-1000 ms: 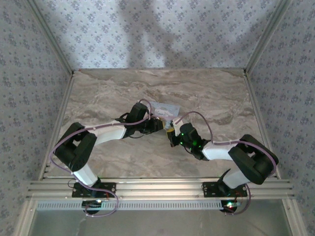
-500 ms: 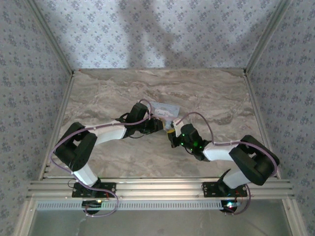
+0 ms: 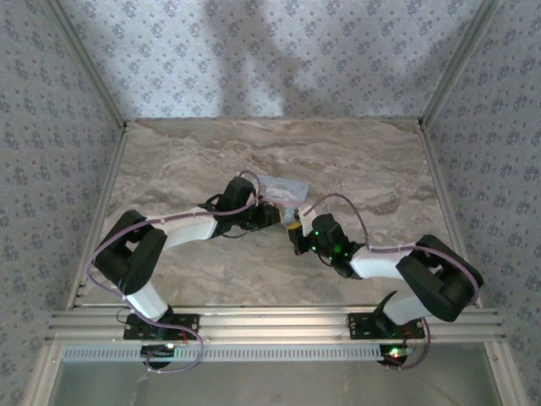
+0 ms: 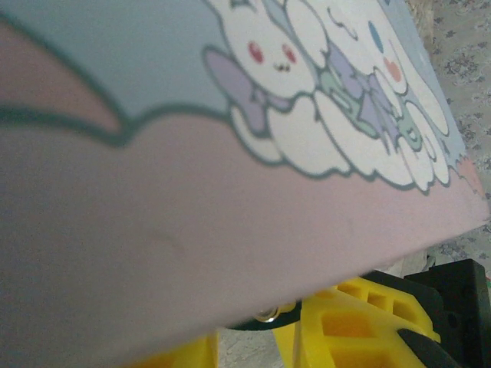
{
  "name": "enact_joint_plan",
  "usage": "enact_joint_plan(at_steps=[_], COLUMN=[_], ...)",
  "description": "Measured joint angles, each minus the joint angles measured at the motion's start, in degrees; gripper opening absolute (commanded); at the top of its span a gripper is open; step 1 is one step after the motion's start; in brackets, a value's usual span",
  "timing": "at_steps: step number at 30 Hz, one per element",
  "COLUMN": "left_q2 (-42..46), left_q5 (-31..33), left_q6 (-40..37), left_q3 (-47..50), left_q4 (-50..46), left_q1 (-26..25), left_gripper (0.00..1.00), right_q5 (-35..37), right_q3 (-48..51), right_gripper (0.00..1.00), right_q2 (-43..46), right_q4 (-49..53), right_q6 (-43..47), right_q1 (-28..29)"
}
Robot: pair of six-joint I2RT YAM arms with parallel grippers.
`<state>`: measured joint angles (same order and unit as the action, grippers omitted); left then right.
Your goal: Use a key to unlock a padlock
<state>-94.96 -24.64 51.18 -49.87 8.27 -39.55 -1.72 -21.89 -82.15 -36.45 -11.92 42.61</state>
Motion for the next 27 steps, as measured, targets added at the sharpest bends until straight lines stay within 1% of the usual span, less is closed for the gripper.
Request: enact_joint_plan(at_steps=[27], left_q2=[0.00], left_q5=[0.02], left_q6=[0.59], left_q3=[-0.07], left_q4=[0.04], left_q1=[-0.11], left_gripper=[0.25], right_q5=[-0.63], right_q3=[-0.57], right_gripper=[0.00], right_q2=[-0.61], right_q4=[-1.11], right_q6=[0.00], right_q1=[-0.26])
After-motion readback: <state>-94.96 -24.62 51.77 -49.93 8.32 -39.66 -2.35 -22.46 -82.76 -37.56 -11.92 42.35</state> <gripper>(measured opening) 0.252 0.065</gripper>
